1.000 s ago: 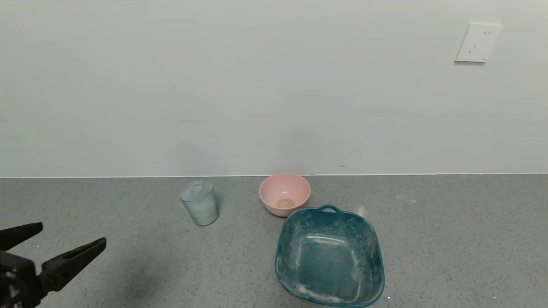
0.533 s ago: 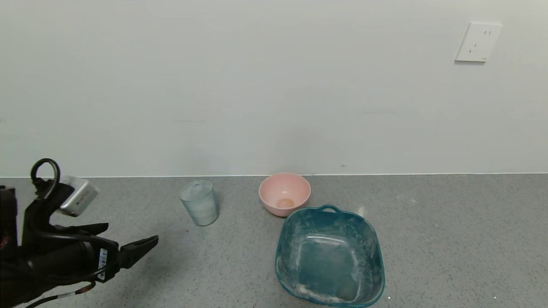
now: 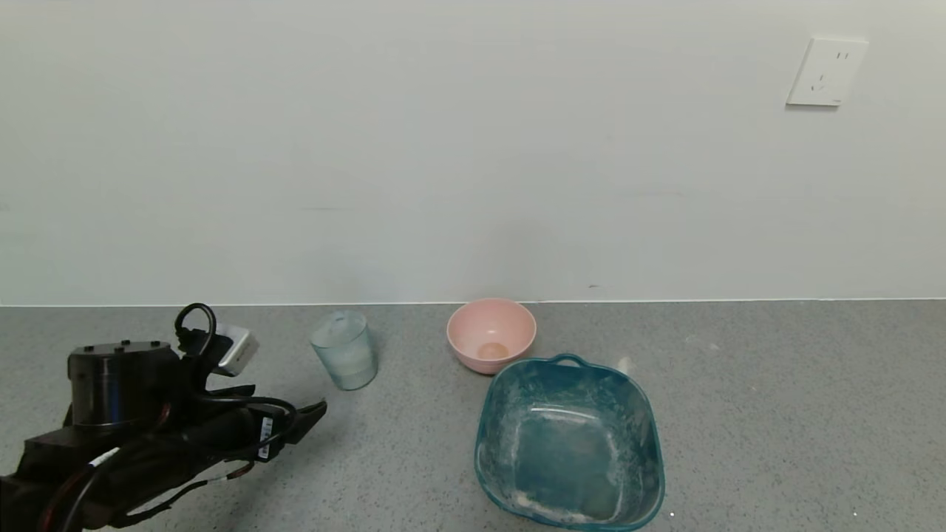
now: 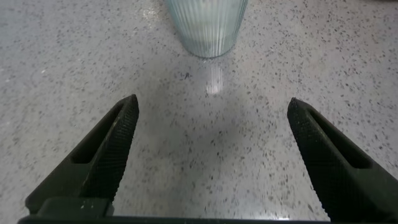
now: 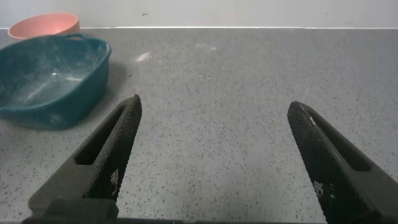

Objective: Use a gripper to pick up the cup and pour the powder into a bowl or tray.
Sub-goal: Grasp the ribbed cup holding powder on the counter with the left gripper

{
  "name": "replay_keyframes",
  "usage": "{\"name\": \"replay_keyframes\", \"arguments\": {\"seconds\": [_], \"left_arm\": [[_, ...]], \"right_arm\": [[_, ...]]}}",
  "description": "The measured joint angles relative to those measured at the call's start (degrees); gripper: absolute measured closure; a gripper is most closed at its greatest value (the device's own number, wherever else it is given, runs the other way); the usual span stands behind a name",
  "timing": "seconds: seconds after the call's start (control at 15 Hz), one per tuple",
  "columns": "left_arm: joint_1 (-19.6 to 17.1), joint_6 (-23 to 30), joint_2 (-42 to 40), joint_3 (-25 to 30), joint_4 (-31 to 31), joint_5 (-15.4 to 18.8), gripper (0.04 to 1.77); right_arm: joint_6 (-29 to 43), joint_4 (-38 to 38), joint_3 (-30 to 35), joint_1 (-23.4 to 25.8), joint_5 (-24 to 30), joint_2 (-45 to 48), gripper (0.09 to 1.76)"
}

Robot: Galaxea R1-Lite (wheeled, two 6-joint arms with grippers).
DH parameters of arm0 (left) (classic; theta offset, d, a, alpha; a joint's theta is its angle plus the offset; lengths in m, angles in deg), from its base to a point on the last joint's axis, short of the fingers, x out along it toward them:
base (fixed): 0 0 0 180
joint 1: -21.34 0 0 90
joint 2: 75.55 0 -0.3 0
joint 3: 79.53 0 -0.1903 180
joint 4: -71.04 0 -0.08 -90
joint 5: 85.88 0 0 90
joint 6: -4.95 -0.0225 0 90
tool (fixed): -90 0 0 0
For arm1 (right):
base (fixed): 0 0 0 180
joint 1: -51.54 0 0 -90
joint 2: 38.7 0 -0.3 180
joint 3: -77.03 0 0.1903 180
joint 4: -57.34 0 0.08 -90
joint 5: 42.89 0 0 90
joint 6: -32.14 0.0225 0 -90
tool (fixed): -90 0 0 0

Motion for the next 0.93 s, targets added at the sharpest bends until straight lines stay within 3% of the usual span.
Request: {"name": "replay_keyframes", "arguments": {"seconds": [0.33, 0.53, 0.67, 0.93], "left_arm": [[1.97, 1.9, 13.3, 2.73, 21.19, -0.28, 0.09], [2.62, 3.85, 20.05, 3.62, 32.18, -2.23, 0.09], [2.97, 5.23, 24.06, 3.32, 37.4, -3.88, 0.09], [4.05, 7.3, 28.71, 1.68, 40.84, -4.84, 0.09]], "right_arm": [[0.02, 0.0, 0.0, 0.0, -0.01, 0.0, 0.14], [0.02, -0.02, 0.0, 0.0, -0.01, 0.0, 0.14], [0.02, 0.0, 0.0, 0.0, 0.0, 0.0, 0.14], [0.0, 0.0, 0.0, 0.0, -0.04, 0.0, 0.14]]}}
